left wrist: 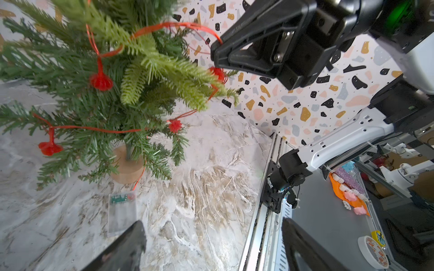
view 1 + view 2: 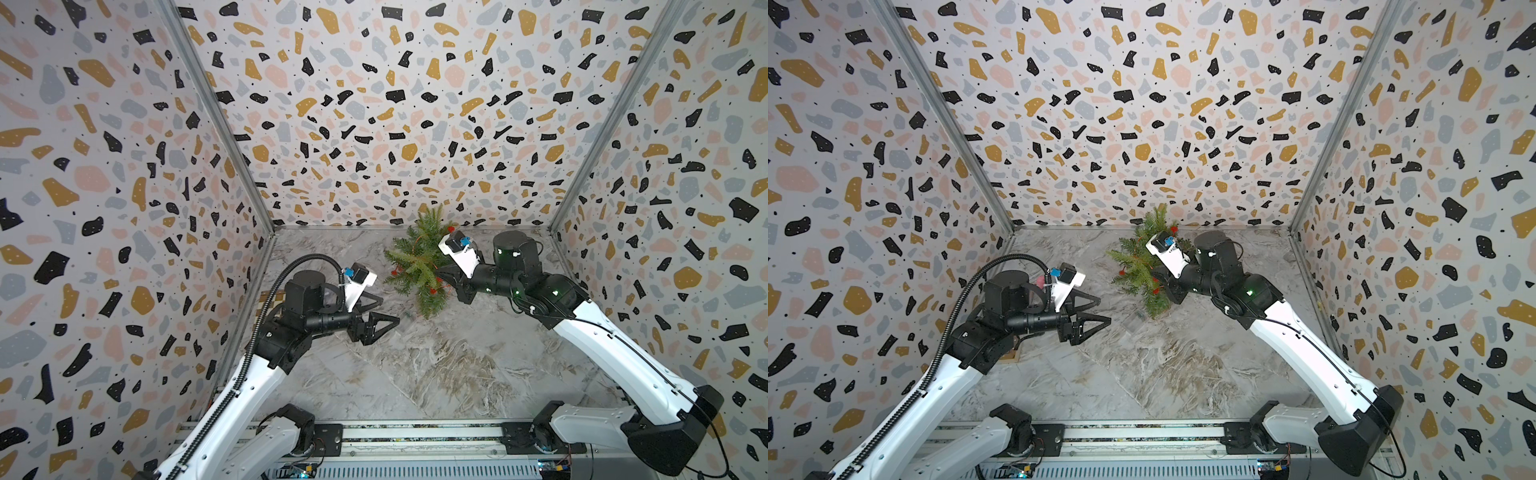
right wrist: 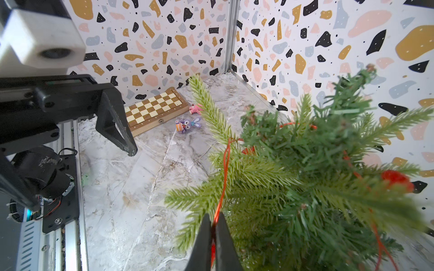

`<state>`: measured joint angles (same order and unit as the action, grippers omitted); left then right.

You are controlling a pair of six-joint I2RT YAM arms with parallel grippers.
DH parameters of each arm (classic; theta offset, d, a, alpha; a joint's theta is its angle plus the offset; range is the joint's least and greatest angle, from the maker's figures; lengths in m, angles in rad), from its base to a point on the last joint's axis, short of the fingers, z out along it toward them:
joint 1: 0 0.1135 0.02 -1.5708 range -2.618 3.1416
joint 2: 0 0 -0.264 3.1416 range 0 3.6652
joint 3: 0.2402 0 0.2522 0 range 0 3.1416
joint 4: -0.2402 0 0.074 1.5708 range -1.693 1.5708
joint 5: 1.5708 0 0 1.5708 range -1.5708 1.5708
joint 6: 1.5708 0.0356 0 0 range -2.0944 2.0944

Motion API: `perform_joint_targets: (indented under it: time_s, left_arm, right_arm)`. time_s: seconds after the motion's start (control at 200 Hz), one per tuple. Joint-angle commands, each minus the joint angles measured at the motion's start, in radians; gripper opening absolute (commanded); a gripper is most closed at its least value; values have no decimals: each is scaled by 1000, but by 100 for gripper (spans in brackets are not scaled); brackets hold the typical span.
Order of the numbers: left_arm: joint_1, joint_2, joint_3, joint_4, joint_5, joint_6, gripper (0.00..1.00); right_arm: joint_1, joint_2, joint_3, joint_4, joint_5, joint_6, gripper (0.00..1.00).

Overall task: Remove string lights from the small christmas tree
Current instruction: Pick up the light string from the Christmas tree.

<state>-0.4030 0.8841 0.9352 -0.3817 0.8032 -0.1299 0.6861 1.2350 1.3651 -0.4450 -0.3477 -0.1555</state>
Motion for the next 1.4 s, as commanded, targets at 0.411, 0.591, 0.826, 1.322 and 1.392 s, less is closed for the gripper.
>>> perform_joint_targets:
  time_s: [0.411,0.591,0.826,1.322,1.392]
  left_arm:
    - [4,9,98,69,-181,-267,99]
    - [15,10,74,107,-183,-352,99]
    - [13,9,62,131,-144,-359,99]
    - [15,-26,30,58,-167,-336,96]
    - [14,-37,16,56,-179,-337,96]
  right_arm:
    - [110,87,184,-19,-8,-54,0]
    - [119,101,204,-14,-5,-53,0]
    - [119,125,253,-9,36,-42,0]
    - [119,228,360,40,11,-66,0]
    - [119,242,371,49,5,-66,0]
